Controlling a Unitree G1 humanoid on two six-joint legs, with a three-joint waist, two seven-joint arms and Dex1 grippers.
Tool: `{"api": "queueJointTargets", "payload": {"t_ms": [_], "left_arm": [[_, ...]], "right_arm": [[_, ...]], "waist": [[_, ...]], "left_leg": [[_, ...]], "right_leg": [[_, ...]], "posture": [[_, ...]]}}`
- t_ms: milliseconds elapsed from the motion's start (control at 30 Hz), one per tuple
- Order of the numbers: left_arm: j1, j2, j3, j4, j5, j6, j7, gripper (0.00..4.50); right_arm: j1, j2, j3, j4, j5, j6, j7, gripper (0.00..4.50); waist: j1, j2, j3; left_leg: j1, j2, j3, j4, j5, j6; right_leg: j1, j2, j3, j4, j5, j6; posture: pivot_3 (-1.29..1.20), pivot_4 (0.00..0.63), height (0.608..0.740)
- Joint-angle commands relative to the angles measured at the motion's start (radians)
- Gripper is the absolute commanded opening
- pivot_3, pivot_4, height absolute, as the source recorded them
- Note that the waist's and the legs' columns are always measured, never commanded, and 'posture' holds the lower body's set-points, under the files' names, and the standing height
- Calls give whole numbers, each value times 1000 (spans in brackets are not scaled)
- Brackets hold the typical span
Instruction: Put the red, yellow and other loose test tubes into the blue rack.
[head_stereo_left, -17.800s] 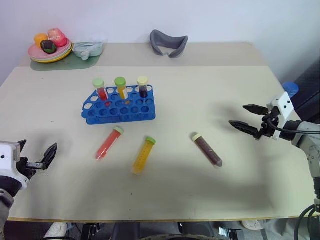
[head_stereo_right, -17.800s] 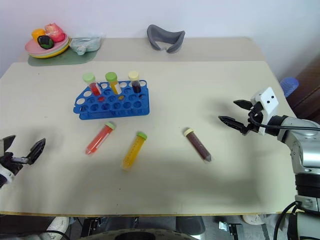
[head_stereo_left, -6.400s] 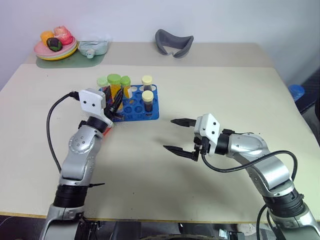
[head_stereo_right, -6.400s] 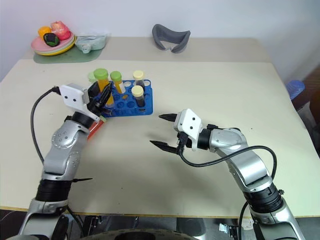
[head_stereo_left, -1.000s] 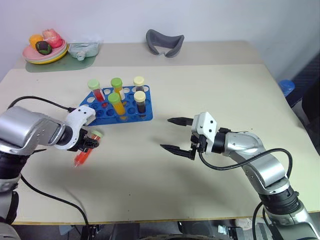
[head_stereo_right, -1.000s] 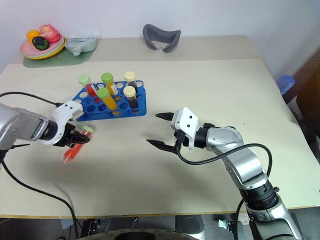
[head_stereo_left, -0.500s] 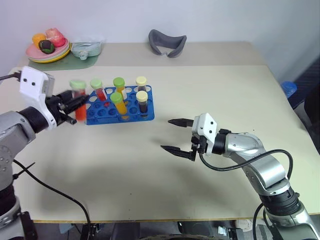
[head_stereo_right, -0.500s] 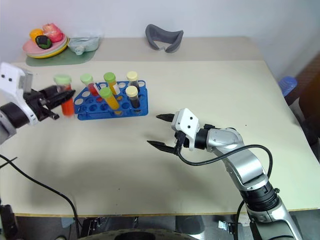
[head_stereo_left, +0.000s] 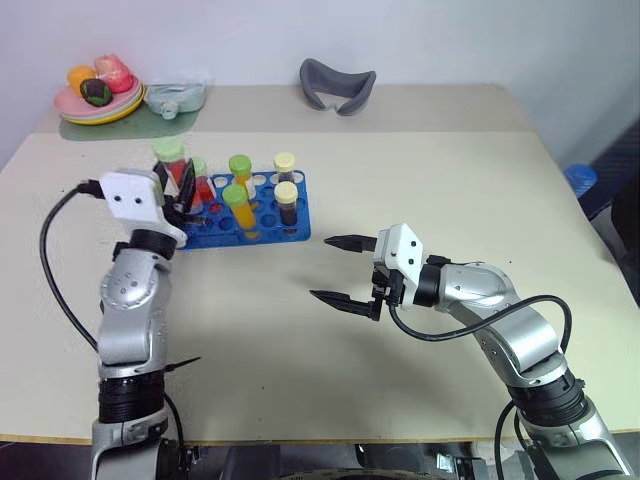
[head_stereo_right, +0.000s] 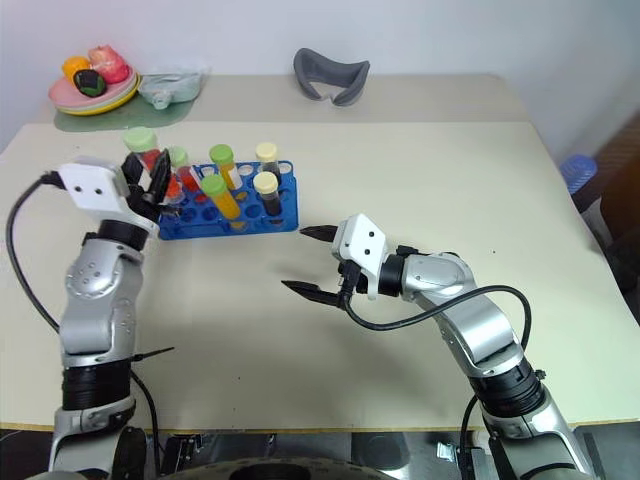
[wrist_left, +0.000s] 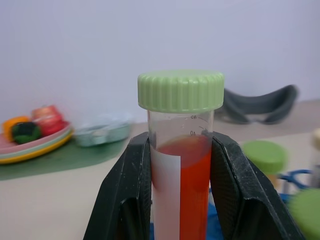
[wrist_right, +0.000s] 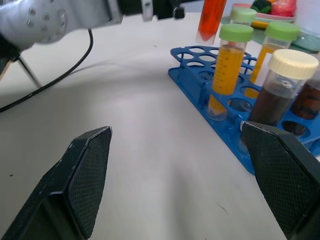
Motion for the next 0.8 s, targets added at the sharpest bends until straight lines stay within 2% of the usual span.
{"api": "queueJointTargets", "payload": {"t_ms": [33, 200, 533, 800], "left_arm": [[55, -8, -3, -2, 15, -91, -17, 1374], [72, -21, 13, 64, 17, -157, 1, 1374], [11, -31, -14, 174, 14, -218, -5, 1374], [32, -45, -21, 139, -10, -190, -15, 1374]], "right_arm": [[-3, -2, -22, -39, 1, -8, -10, 4253], [3, -4, -27, -51, 7, 3, -22, 4253], [-4, -1, -22, -48, 10, 6, -27, 4253], [7, 0, -20, -59, 8, 7, -37, 4253]], "waist": [[1, 0, 0], [4, 0, 0], [3, 0, 0], [3, 0, 0]], "left_leg": [[0, 0, 0, 0, 0, 0], [0, 0, 0, 0, 0, 0], [1, 0, 0, 0, 0, 0], [1, 0, 0, 0, 0, 0]], "right_leg": [[0, 0, 0, 0, 0, 0], [1, 0, 0, 0, 0, 0], [1, 0, 0, 0, 0, 0], [1, 0, 0, 0, 0, 0]], "posture": [[0, 150, 740], [0, 150, 740], [0, 150, 740], [0, 150, 740]]}}
